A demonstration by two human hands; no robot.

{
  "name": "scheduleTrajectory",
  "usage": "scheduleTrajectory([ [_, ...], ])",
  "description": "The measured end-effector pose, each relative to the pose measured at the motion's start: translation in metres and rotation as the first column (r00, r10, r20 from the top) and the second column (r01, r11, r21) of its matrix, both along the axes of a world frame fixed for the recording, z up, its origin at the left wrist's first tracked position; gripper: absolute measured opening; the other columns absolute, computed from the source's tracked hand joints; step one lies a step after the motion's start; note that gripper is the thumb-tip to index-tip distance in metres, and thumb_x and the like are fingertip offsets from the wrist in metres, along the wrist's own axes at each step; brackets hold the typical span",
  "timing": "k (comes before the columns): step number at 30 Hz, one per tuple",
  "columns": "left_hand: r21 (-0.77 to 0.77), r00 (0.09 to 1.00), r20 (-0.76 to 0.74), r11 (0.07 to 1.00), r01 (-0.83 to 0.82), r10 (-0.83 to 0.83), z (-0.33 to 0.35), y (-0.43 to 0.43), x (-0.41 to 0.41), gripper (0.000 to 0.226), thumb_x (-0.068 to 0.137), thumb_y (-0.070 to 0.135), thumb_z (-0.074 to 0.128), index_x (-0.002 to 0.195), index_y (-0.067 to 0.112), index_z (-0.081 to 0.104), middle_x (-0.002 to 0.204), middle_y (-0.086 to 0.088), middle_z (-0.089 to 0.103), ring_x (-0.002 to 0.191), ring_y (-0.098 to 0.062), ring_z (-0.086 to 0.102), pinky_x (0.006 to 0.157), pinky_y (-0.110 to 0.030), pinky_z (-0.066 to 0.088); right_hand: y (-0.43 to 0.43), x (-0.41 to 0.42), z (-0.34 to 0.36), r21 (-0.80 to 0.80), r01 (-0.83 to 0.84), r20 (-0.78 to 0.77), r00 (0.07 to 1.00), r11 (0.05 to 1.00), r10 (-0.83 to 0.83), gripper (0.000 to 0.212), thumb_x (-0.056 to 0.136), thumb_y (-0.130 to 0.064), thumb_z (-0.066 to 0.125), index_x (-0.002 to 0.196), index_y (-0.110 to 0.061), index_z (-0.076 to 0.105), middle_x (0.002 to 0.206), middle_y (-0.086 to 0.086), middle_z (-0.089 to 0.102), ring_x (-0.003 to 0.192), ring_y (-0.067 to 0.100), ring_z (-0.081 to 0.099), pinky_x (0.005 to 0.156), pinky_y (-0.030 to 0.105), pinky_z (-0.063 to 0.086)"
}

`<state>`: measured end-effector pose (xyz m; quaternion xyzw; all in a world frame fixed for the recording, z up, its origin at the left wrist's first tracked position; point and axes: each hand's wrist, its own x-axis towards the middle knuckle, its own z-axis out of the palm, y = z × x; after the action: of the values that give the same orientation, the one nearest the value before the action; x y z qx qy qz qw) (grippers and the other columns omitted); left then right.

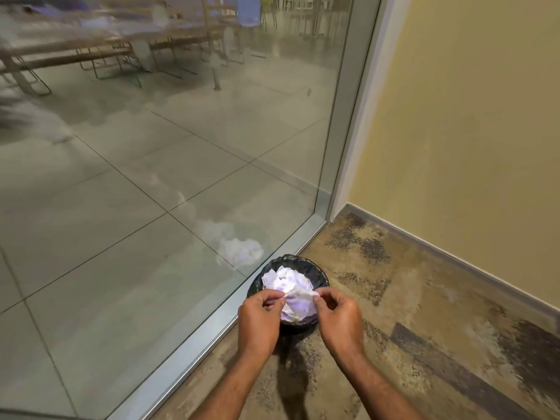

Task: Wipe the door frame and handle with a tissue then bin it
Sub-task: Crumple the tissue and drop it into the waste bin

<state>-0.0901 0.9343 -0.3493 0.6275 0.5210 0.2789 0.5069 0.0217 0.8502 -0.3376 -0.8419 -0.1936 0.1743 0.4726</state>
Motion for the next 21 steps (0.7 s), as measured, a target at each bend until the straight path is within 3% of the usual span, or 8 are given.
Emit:
scheduleTrajectory([
  [4, -0.003, 1.000, -0.002, 1.000, 0.002, -0.002, -0.027, 0.011, 0.012, 0.017, 0.089, 0.009, 0.077, 0.086, 0.025, 0.077, 0.085, 0.009, 0.078, 0.079, -0.007, 0.073, 0.062, -0.008, 0.051, 0.016, 0.011, -0.025, -0.031, -0.028, 0.075, 0.997, 0.999, 0.031, 0.008, 0.087, -0.017, 0.071, 0.088, -0.023, 0.077, 0.071, -0.019, 0.069, 0.064, -0.005, 0.063, 0.052, 0.015, 0.044],
  [7, -0.009, 1.000, -0.004, 1.000, -0.009, 0.009, -0.043, 0.021, 0.020, 0.010, 0.091, 0.009, 0.076, 0.092, 0.019, 0.080, 0.086, 0.007, 0.079, 0.079, -0.008, 0.073, 0.060, -0.010, 0.052, 0.028, 0.016, -0.041, -0.042, -0.024, 0.075, 0.997, 0.999, 0.027, 0.008, 0.086, -0.016, 0.072, 0.084, -0.022, 0.075, 0.070, -0.016, 0.069, 0.063, 0.000, 0.064, 0.050, 0.019, 0.045],
  [10, -0.009, 1.000, -0.029, 1.000, 0.002, -0.002, -0.057, 0.033, 0.025, 0.015, 0.092, 0.011, 0.073, 0.105, 0.015, 0.081, 0.098, 0.002, 0.080, 0.088, -0.011, 0.074, 0.070, -0.016, 0.055, 0.042, 0.024, -0.054, -0.029, -0.021, 0.052, 0.998, 0.999, 0.023, 0.012, 0.087, -0.012, 0.070, 0.088, -0.023, 0.074, 0.078, -0.012, 0.073, 0.067, 0.003, 0.064, 0.057, 0.023, 0.051],
  [13, -0.012, 0.990, -0.095, 0.995, 0.101, -0.101, -0.068, 0.046, 0.025, 0.036, 0.096, 0.012, 0.067, 0.132, 0.016, 0.070, 0.121, -0.002, 0.076, 0.103, -0.011, 0.070, 0.080, -0.017, 0.053, 0.051, 0.032, -0.062, -0.041, -0.048, 0.040, 0.998, 0.998, 0.049, 0.022, 0.092, -0.012, 0.066, 0.113, -0.017, 0.073, 0.097, -0.004, 0.075, 0.077, 0.009, 0.065, 0.071, 0.027, 0.056],
  [15, -0.073, 0.979, -0.107, 0.983, 0.169, -0.176, -0.073, 0.050, 0.023, 0.048, 0.097, 0.010, 0.067, 0.144, 0.017, 0.060, 0.135, -0.007, 0.070, 0.120, -0.016, 0.067, 0.099, -0.031, 0.056, 0.050, 0.037, -0.068, -0.061, -0.055, 0.042, 0.997, 0.997, 0.058, 0.029, 0.094, -0.012, 0.064, 0.122, -0.015, 0.069, 0.110, -0.001, 0.075, 0.085, 0.012, 0.065, 0.079, 0.029, 0.056],
  [17, -0.090, 0.962, -0.149, 0.972, 0.217, -0.229, -0.075, 0.049, 0.019, 0.049, 0.098, 0.012, 0.066, 0.146, 0.019, 0.057, 0.144, -0.006, 0.064, 0.129, -0.019, 0.063, 0.112, -0.039, 0.050, 0.043, 0.038, -0.073, -0.074, -0.058, 0.064, 0.996, 0.996, 0.063, 0.029, 0.094, -0.011, 0.063, 0.122, -0.014, 0.070, 0.113, -0.001, 0.075, 0.084, 0.010, 0.065, 0.074, 0.021, 0.051],
  [19, -0.055, 0.946, -0.196, 0.966, 0.254, -0.260, -0.073, 0.043, 0.016, 0.045, 0.100, 0.018, 0.064, 0.145, 0.020, 0.059, 0.146, -0.005, 0.063, 0.130, -0.019, 0.061, 0.112, -0.038, 0.050, 0.035, 0.032, -0.075, -0.092, -0.067, 0.090, 0.993, 0.994, 0.075, 0.026, 0.094, -0.014, 0.062, 0.119, -0.014, 0.071, 0.110, -0.002, 0.076, 0.081, 0.007, 0.066, 0.067, 0.017, 0.047],
  [21, 0.003, 0.929, -0.230, 0.954, 0.299, -0.291, -0.065, 0.032, 0.013, 0.043, 0.103, 0.025, 0.059, 0.146, 0.023, 0.058, 0.146, -0.003, 0.064, 0.127, -0.018, 0.063, 0.109, -0.036, 0.051, 0.027, 0.022, -0.070, -0.071, -0.077, 0.093, 0.992, 0.994, 0.083, 0.026, 0.096, -0.017, 0.060, 0.119, -0.014, 0.071, 0.111, -0.002, 0.075, 0.089, 0.009, 0.067, 0.073, 0.020, 0.047],
])
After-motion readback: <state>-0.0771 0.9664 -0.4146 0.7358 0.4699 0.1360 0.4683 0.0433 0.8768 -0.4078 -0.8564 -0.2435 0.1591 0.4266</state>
